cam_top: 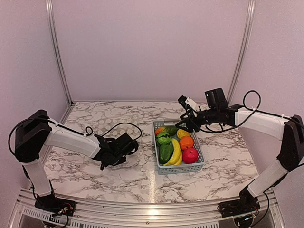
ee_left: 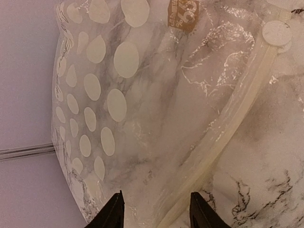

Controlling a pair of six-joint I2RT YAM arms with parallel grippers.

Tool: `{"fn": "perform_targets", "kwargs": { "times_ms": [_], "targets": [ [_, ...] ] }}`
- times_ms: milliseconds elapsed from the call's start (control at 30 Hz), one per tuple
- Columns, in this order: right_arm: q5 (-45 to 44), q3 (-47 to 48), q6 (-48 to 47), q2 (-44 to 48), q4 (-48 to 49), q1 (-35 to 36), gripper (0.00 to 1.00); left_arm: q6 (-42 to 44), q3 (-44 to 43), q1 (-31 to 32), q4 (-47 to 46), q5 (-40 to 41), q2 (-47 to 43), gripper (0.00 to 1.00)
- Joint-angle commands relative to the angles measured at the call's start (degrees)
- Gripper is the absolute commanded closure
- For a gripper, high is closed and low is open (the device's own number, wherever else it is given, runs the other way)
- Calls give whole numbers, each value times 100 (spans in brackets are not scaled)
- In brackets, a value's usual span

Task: Place the food in the zip-top bag and seal the zipper
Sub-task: Pick up the zipper food storage bag at the center of the board.

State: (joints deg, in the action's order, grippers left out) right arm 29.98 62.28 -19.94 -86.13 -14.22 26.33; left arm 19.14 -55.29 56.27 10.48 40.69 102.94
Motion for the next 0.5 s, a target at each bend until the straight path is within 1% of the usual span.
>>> {"fn": "perform_targets", "kwargs": {
  "times_ms": [0, 67, 200, 267, 367, 467],
  "targets": [
    [85, 3, 29, 65, 104, -31, 39, 105, -132, -73, -131, 467, 325, 58],
    [82, 3, 41, 53, 116, -31, 38, 77, -200, -125, -177, 714, 395, 67],
    [47, -26, 57, 69, 139, -47, 37, -12, -185, -221, -308, 787, 236, 86],
    [18, -61, 38, 71, 163, -44, 37, -78, -184, -289, -342, 800, 151, 93],
    [161, -75, -172, 41, 108, -44, 40, -261, -244, -413, -275, 693, 28, 100],
    [344, -48, -435, -53, -43, -44, 39, -508, -360, -555, -91, 333, -236, 100]
  ]
}}
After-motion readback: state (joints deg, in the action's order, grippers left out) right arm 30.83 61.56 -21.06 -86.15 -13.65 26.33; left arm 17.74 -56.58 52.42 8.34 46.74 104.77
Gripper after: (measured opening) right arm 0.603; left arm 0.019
